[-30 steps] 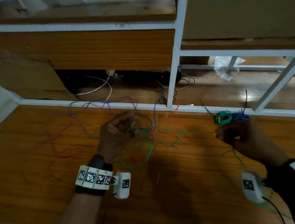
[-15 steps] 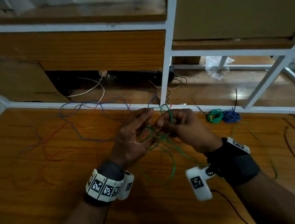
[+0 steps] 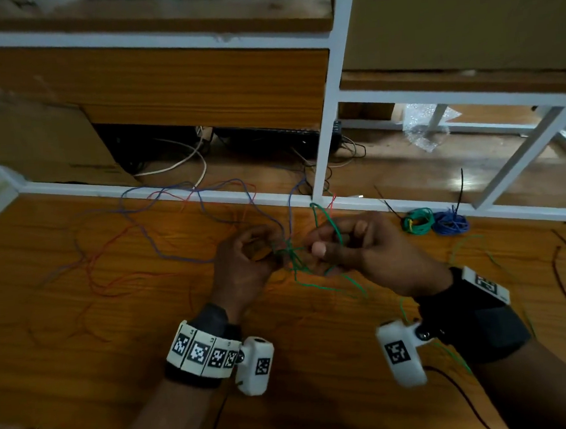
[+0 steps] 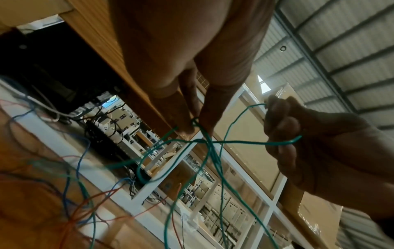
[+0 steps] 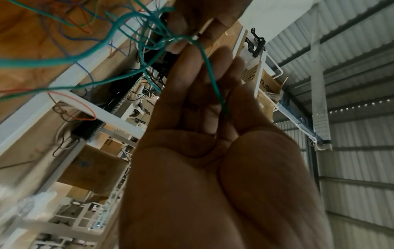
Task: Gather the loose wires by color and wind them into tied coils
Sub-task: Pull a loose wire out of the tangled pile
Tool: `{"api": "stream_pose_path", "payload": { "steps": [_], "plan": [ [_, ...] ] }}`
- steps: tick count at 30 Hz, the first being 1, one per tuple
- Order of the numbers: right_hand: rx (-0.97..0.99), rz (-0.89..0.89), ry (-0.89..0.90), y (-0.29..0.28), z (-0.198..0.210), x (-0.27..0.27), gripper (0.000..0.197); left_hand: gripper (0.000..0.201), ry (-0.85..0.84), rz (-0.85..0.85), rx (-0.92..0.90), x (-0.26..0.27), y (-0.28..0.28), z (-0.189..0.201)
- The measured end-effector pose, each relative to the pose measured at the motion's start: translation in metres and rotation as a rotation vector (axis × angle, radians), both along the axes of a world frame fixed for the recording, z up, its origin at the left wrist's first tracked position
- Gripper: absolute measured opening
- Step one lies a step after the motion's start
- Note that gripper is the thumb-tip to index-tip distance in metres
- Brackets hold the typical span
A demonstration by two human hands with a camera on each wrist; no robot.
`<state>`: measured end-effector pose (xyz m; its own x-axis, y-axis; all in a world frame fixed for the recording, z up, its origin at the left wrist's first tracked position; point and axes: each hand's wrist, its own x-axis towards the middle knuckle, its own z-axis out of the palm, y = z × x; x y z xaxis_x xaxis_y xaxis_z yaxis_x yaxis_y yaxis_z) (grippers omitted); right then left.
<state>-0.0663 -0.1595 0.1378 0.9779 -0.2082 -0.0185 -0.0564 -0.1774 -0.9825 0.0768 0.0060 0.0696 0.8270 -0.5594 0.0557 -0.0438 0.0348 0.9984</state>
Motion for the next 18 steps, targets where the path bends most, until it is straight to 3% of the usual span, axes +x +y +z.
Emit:
{"api": "stream_pose_path", "payload": {
  "steps": [3, 5, 7, 9, 11, 15, 18],
  "plan": [
    [0.092, 0.012, 0.189, 0.001, -0.010, -0.010, 0.051, 0.061, -0.085, 0.057, -0.111, 0.001, 0.003, 0.001],
    [0.043, -0.167, 0.323, 0.001, -0.011, -0.013, 0.083, 0.065, -0.201, 0.040, -0.131, 0.003, 0.005, 0.007],
    [-0.335, -0.412, 0.319, -0.007, -0.013, -0.016, 0.083, 0.060, -0.236, 0.019, -0.111, 0.002, 0.005, 0.014],
    [-0.767, -0.632, 0.200, -0.021, -0.009, -0.017, 0.055, 0.055, -0.265, -0.015, -0.089, -0.002, 0.005, 0.021],
    [-0.942, -0.536, 0.016, -0.028, -0.005, -0.011, 0.043, 0.055, -0.324, -0.078, -0.091, -0.007, 0.004, 0.027],
    [-0.950, -0.033, -0.140, -0.016, -0.007, 0.011, 0.023, 0.055, -0.529, -0.164, -0.099, -0.013, 0.000, 0.033],
    [-0.901, 0.036, -0.130, -0.013, -0.011, 0.015, 0.022, 0.059, -0.638, -0.186, -0.102, -0.008, -0.001, 0.032]
  ]
}}
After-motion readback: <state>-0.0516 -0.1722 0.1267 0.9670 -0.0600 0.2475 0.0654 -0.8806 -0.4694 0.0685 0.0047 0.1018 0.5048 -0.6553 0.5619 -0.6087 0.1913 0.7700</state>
